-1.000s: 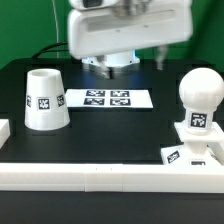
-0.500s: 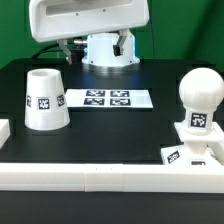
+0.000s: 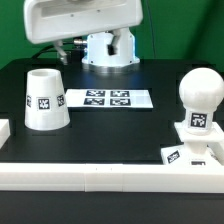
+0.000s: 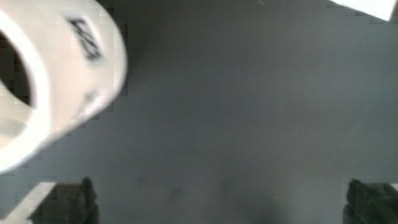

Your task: Assemble lamp

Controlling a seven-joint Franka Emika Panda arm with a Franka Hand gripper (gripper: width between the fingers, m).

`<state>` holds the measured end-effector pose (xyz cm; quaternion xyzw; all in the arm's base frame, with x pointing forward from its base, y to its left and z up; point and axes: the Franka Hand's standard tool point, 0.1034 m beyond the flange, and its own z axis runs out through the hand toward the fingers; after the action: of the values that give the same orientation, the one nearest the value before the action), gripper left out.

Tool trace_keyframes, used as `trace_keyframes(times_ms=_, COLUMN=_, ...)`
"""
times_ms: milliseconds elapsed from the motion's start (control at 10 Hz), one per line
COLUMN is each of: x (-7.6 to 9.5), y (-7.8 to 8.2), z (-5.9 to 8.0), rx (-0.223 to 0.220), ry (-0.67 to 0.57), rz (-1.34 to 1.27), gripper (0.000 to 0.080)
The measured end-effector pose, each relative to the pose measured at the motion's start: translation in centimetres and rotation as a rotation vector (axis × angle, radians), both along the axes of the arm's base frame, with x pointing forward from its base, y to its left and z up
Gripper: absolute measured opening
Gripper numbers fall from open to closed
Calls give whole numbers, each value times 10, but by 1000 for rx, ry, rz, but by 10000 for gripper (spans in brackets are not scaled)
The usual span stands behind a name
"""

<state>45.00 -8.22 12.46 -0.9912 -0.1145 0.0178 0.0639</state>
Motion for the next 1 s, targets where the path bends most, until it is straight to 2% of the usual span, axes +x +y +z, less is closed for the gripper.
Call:
trace_keyframes(times_ms=300, x=-8, y=-21, z=-3, rx=1, ry=0, rz=26, gripper=698)
trace_keyframes(times_ms=500, x=-12, y=-34, z=-12, rx=3, ry=8, rz=37, gripper=698)
trace_keyframes(times_ms=800, x=-15, y=-37, z=-36, rx=-22, ry=4, rz=35, gripper=698)
trace_keyframes(times_ms=1000, x=-17, y=-37, z=-42, rx=-23, ry=12, rz=35, gripper=698)
